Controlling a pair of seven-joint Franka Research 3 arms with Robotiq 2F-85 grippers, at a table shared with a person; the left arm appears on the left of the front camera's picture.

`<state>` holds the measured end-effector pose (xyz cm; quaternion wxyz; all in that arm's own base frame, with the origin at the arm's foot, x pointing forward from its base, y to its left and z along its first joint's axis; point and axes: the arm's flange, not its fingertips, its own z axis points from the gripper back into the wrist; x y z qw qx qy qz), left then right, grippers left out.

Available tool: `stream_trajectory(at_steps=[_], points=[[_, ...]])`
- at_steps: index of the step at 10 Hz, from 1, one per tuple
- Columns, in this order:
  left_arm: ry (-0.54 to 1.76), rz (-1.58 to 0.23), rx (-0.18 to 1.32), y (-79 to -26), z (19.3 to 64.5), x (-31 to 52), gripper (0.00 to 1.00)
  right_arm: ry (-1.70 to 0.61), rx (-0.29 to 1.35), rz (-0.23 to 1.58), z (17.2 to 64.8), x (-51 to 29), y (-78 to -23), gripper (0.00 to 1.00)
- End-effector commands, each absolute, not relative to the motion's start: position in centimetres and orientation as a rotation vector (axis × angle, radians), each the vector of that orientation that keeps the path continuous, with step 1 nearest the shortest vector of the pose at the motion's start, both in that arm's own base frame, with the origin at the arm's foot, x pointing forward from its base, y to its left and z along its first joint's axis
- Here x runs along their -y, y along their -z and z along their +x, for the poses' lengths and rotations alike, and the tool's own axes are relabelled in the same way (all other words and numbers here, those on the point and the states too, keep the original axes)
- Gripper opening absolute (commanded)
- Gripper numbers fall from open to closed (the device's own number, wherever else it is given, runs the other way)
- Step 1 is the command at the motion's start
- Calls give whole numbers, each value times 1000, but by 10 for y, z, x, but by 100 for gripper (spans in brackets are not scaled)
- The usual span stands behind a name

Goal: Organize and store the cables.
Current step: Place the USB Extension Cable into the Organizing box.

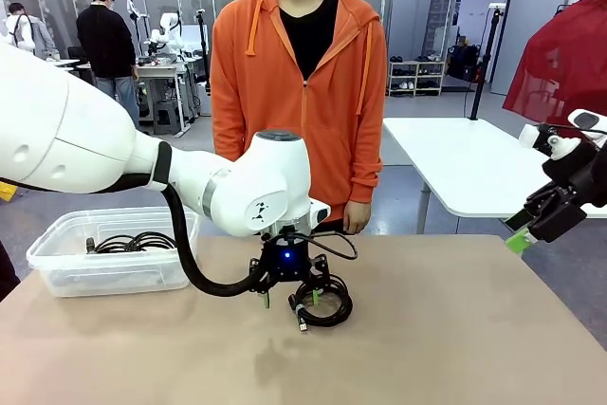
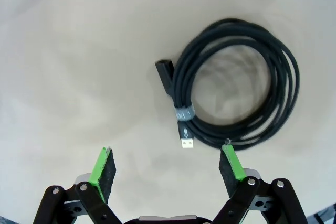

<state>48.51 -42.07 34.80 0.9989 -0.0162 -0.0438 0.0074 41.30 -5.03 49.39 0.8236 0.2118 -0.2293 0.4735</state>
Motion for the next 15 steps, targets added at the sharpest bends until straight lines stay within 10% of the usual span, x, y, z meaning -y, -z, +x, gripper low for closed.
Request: stream_trajectory(at_steps=[1,15], points=[[-35,-15,118,-342,492,430,100,-1019,492,451,412,52,-493,100],[-80,21,139,-334,506,431,100,-1019,492,451,412,52,-493,100]])
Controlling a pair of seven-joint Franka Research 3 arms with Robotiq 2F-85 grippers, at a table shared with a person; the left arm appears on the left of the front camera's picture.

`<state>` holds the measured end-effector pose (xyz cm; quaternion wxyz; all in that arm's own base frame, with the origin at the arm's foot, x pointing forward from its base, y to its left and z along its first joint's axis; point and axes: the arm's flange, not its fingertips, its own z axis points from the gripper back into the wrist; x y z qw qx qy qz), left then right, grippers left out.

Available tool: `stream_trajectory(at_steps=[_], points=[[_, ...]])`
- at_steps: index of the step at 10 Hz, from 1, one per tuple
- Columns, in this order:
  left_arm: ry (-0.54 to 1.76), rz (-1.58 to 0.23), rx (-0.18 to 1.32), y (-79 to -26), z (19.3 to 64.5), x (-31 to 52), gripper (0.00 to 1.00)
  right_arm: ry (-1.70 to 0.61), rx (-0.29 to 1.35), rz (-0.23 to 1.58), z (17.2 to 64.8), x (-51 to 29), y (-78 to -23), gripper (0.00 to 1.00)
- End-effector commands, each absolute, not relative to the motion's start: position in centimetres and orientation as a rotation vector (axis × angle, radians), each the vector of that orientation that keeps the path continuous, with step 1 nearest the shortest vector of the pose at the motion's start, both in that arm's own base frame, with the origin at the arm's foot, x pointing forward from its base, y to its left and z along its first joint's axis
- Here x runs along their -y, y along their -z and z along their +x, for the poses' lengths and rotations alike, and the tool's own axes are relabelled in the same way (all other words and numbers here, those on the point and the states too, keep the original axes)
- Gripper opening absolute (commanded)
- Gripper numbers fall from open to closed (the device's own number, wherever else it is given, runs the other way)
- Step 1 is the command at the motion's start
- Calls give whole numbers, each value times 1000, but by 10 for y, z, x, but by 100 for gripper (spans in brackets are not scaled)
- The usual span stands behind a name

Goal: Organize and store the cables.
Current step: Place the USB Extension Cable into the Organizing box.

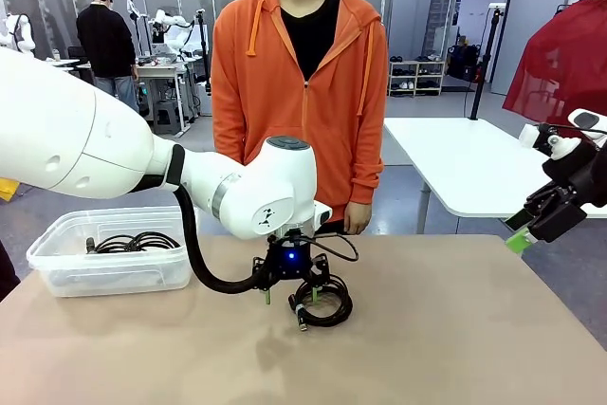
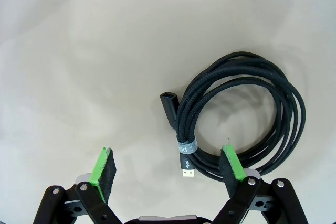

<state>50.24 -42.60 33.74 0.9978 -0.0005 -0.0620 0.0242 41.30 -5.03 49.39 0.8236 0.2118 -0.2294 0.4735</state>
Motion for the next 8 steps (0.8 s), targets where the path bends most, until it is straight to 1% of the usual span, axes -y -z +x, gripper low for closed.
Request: stream_trajectory(at_steps=[1,2,4,5,6,8], points=[[-105,2,126,-331,507,433,100,-1019,492,451,412,52,-493,100],[-123,24,134,-328,508,436,100,-1019,492,451,412,52,-493,100],[-149,-9,96,-320,510,436,100,-1019,492,451,412,52,-493,100],[-148,-20,99,-319,511,436,100,-1019,492,451,412,52,-493,100],[-145,6,94,-314,510,436,100,-1019,492,451,412,52,-493,100],[-161,-14,80,-313,510,434,100,-1019,492,451,412,52,-493,100]])
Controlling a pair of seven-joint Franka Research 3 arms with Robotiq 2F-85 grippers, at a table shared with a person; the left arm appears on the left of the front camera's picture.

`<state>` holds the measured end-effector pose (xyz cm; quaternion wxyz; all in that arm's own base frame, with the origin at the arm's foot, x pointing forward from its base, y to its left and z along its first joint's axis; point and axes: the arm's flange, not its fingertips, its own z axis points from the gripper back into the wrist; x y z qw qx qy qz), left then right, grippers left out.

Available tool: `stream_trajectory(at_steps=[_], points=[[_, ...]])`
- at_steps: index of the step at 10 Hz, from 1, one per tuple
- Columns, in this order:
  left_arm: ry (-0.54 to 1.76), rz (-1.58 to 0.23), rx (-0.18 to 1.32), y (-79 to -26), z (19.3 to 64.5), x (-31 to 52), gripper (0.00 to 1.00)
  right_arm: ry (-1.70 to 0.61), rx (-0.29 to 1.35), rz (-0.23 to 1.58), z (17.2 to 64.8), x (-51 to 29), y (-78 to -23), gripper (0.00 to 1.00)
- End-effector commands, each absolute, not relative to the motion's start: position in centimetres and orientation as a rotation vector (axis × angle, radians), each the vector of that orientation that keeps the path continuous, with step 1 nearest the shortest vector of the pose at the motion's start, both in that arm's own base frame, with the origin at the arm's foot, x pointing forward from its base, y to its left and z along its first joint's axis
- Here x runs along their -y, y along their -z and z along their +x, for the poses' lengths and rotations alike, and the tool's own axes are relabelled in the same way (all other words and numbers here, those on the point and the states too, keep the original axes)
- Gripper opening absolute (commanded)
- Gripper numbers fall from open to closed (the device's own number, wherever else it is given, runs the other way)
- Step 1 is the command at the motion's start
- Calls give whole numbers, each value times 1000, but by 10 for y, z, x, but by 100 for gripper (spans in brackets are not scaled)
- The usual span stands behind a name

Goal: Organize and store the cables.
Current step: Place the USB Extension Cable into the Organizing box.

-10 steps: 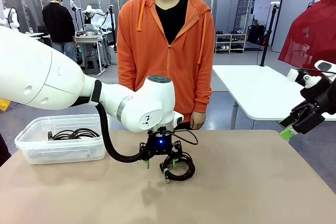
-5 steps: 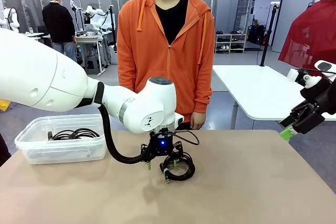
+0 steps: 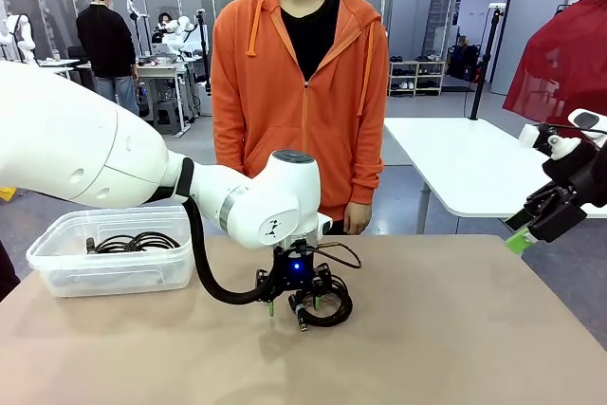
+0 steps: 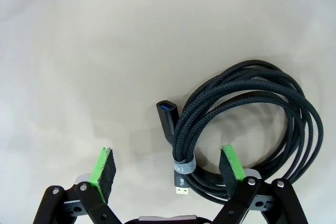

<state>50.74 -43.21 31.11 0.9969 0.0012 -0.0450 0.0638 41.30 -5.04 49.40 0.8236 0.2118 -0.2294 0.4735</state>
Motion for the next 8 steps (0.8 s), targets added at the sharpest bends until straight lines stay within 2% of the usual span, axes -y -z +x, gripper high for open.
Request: stream_trajectory(at_steps=[1,2,3,4,5,6,7,8], points=[[-159,-20,81,-314,509,433,89,-1019,492,451,412,52,-493,100],[-159,-17,87,-314,509,433,82,-1019,492,451,412,52,-493,100],[-159,-16,92,-314,509,433,69,-1019,492,451,412,52,-493,100],[-151,-18,94,-314,509,434,63,-1019,492,451,412,52,-493,100],[-155,-17,100,-316,509,434,50,-1019,492,451,412,52,-493,100],[-157,-17,100,-317,509,435,43,-1019,492,451,412,52,-493,100],[-153,-15,95,-317,509,436,30,-1019,492,451,412,52,-493,100],[-152,-15,96,-318,509,437,24,-1019,492,451,412,52,-493,100]])
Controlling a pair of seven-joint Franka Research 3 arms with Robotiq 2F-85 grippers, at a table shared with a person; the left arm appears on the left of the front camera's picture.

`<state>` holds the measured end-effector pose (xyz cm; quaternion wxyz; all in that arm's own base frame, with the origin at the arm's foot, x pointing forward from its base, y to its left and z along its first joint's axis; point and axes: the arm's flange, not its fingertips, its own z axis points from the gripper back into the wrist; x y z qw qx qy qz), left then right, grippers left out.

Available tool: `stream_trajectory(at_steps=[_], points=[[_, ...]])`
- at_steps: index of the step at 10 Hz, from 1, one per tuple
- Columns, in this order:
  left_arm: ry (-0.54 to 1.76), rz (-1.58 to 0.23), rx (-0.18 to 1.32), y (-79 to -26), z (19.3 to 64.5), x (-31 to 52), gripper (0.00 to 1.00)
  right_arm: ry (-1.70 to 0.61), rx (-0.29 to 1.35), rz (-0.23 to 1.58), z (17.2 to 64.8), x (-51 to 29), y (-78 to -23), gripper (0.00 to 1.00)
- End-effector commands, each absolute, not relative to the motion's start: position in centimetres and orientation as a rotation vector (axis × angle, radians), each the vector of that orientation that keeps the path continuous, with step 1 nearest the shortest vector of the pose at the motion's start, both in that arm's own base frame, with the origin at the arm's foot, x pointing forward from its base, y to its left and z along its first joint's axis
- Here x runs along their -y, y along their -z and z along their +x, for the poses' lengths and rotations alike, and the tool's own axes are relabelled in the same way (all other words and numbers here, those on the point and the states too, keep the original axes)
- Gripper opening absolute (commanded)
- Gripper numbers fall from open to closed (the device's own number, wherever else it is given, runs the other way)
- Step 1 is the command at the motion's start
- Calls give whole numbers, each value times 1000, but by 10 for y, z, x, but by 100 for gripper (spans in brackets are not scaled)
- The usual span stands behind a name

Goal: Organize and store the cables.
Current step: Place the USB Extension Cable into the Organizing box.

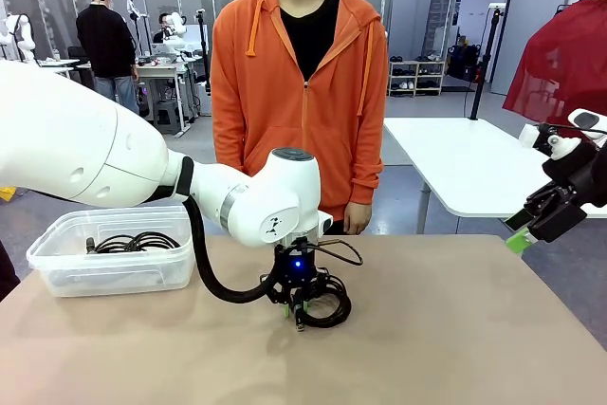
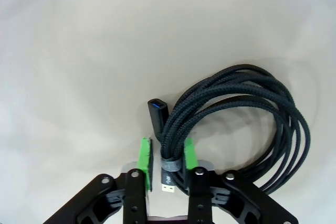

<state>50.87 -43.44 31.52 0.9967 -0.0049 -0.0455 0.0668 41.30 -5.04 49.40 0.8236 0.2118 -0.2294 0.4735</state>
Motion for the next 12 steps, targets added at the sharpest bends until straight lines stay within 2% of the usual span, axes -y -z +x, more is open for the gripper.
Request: stream_trajectory(at_steps=[1,3,6,9,12], points=[[-152,-18,97,-319,507,438,11,-1019,492,451,412,52,-493,100],[-160,-29,90,-320,503,437,0,-1019,492,451,412,52,-493,100],[-132,-44,91,-340,502,429,0,-1019,492,451,412,52,-493,100],[65,-143,41,-412,518,400,0,-1019,492,451,412,52,-493,100],[259,-162,67,-449,527,373,0,-1019,492,451,412,52,-493,100]])
